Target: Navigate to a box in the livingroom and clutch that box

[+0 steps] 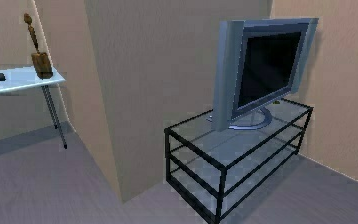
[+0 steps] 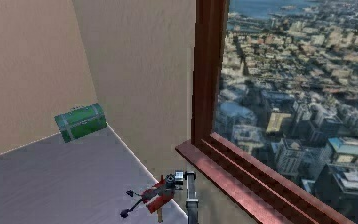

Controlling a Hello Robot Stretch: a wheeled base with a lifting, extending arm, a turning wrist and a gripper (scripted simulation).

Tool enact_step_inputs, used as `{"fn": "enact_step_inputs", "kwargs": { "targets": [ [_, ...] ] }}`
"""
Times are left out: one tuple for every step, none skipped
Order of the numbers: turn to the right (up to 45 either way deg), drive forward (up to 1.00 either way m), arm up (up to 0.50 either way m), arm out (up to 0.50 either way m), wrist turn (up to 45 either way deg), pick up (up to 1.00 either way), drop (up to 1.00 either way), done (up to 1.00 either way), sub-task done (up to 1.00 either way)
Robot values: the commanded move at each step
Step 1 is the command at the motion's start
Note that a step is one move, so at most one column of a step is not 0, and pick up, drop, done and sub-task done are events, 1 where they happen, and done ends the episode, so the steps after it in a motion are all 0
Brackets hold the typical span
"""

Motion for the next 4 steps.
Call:
{"fn": "enact_step_inputs", "kwargs": {
  "targets": [
    [0.0,0.00,0.00,0.00,45.0,0.00,0.00,0.00,0.00],
    [0.0,0.00,0.00,0.00,3.0,0.00,0.00,0.00,0.00],
    [0.0,0.00,-0.30,0.00,0.0,0.00,0.00,0.00,0.00],
    [0.0,0.00,0.00,0.00,0.0,1.00,0.00,0.00,0.00]
  ]
}}
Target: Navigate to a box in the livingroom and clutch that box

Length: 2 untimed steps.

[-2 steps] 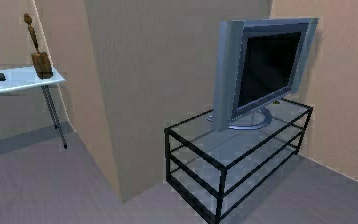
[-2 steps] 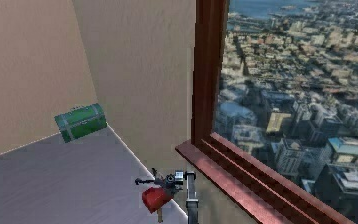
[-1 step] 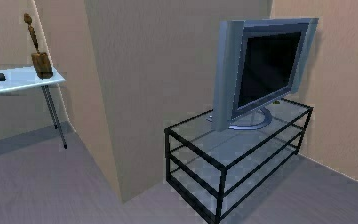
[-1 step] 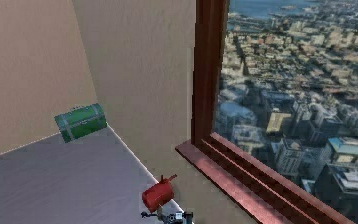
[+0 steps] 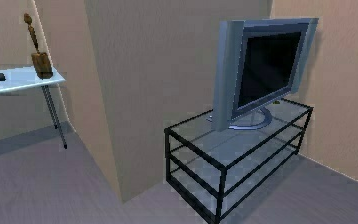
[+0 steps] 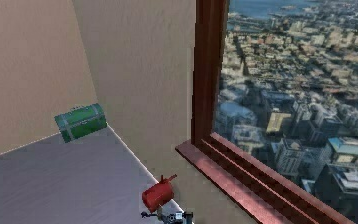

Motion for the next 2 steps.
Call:
{"fn": "enact_step_inputs", "kwargs": {
  "targets": [
    [0.0,0.00,0.10,0.00,0.0,0.00,0.00,0.00,0.00],
    [0.0,0.00,0.00,0.00,0.0,0.00,0.00,1.00,0.00]
  ]
}}
